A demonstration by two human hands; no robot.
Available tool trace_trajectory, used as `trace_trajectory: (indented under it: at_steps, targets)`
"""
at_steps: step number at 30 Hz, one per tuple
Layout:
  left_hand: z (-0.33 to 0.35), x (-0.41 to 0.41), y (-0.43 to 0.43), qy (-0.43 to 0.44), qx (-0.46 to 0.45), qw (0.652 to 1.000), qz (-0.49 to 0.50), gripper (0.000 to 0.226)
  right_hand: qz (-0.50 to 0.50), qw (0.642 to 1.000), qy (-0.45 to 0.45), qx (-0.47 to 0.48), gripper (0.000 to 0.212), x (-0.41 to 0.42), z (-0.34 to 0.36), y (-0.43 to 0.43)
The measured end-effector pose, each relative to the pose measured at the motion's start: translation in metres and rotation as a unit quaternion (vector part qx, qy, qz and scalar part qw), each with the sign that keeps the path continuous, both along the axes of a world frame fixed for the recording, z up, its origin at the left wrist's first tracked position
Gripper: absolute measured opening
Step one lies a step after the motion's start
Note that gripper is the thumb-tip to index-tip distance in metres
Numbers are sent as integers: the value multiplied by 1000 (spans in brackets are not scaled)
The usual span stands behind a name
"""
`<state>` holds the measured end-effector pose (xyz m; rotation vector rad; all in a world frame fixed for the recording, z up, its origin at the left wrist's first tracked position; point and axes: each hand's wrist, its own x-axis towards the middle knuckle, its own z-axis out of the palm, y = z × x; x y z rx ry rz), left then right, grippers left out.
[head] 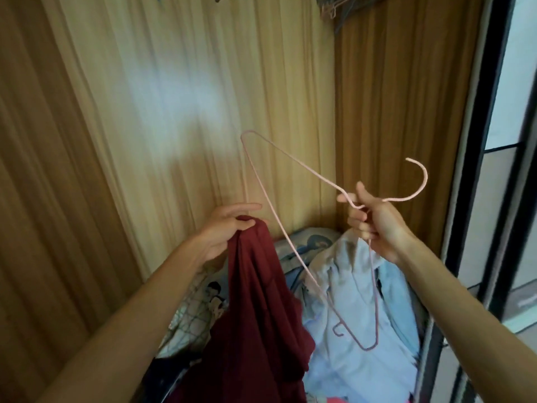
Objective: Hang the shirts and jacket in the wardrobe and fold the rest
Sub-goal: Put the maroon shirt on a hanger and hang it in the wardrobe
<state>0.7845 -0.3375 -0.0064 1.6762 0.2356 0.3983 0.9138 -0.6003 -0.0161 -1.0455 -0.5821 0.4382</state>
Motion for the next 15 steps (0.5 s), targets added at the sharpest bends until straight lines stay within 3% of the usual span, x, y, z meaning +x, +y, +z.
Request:
trace_trajectory:
  at_steps: [3, 8, 15]
  targets:
    - [-8, 17, 10, 12, 134, 987, 86, 32, -47, 996, -32, -67, 49, 9, -41, -33]
    - [-10, 42, 1, -55, 258, 960, 98, 33, -88, 972, -87, -201, 83, 5, -92, -70]
    - [-10, 62, -54, -140, 345, 928, -30, 36, -87, 964, -92, -233, 50, -7, -96, -60]
